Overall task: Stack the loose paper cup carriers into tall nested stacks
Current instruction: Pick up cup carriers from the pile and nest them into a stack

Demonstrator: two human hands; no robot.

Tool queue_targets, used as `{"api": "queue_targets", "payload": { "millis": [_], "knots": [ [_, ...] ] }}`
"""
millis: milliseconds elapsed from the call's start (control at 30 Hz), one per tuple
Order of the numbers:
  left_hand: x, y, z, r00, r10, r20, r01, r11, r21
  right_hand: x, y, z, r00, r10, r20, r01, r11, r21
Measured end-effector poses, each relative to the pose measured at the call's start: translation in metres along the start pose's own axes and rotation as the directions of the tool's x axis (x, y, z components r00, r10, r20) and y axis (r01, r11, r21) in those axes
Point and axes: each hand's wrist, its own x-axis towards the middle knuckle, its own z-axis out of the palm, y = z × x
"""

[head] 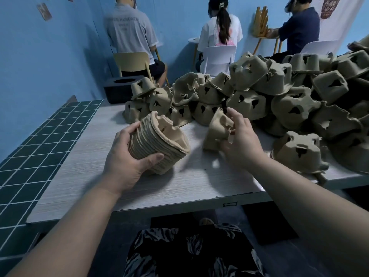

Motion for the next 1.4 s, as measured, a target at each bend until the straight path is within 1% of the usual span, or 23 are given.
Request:
{"api": "queue_targets", "payload": {
  "millis": [67, 233, 467, 533, 667, 767, 900, 967, 1033, 1133, 1200, 1333, 1400],
  "knots": [
    [0.001, 0.002, 0.002, 1.000, 0.011, 0.005, -0.011, 1.000, -0.006, -0.005, 0.003, -0.001, 0.999, -0.029, 0.035, 0.030, 0.998, -0.051],
    [0.003, 0.006, 0.008, 0.999, 0.029, 0.033, -0.029, 0.999, -0.014, -0.013, 0.010, -0.004, 0.993, -0.099, 0.063, 0.109, 0.975, -0.194],
    [0.002, 0.014, 0.017, 0.997, 0.052, 0.057, -0.051, 0.999, -0.016, -0.017, 0.011, -0.017, 0.991, -0.136, 0.007, 0.130, 0.928, -0.349],
    [0.001, 0.014, 0.018, 0.997, 0.052, 0.055, -0.051, 0.999, -0.014, -0.019, 0.012, -0.020, 0.991, -0.137, -0.010, 0.124, 0.922, -0.367],
    [0.001, 0.014, 0.021, 0.998, 0.049, 0.049, -0.048, 0.998, -0.029, -0.021, 0.015, -0.021, 0.996, -0.077, -0.047, 0.057, 0.941, -0.332],
    [0.000, 0.016, 0.024, 0.997, 0.048, 0.054, -0.046, 0.998, -0.039, -0.020, 0.012, -0.022, 0.995, -0.022, -0.096, 0.002, 0.979, -0.203],
    [-0.001, 0.019, 0.029, 0.997, 0.054, 0.053, -0.052, 0.998, -0.044, -0.023, -0.004, -0.021, 0.989, -0.064, -0.135, 0.067, 0.997, 0.024],
    [-0.001, 0.021, 0.032, 0.996, 0.060, 0.064, -0.057, 0.997, -0.049, -0.027, -0.013, -0.019, 0.992, -0.076, -0.105, 0.086, 0.991, 0.099],
    [-0.001, 0.023, 0.036, 0.995, 0.062, 0.075, -0.058, 0.997, -0.059, -0.032, -0.017, -0.013, 0.992, -0.119, -0.052, 0.124, 0.987, 0.100],
    [-0.002, 0.026, 0.042, 0.995, 0.070, 0.074, -0.065, 0.995, -0.070, -0.040, -0.017, -0.007, 0.978, -0.208, 0.011, 0.208, 0.978, 0.034],
    [-0.002, 0.028, 0.045, 0.994, 0.079, 0.073, -0.075, 0.995, -0.060, -0.044, -0.016, -0.008, 0.971, -0.238, -0.003, 0.238, 0.971, 0.027],
    [-0.001, 0.031, 0.050, 0.994, 0.076, 0.079, -0.072, 0.996, -0.055, -0.050, -0.012, -0.016, 0.952, -0.299, -0.070, 0.305, 0.949, 0.083],
    [-0.001, 0.033, 0.052, 0.993, 0.080, 0.085, -0.075, 0.995, -0.059, -0.052, -0.008, -0.020, 0.932, -0.357, -0.059, 0.361, 0.929, 0.080]
  ]
}}
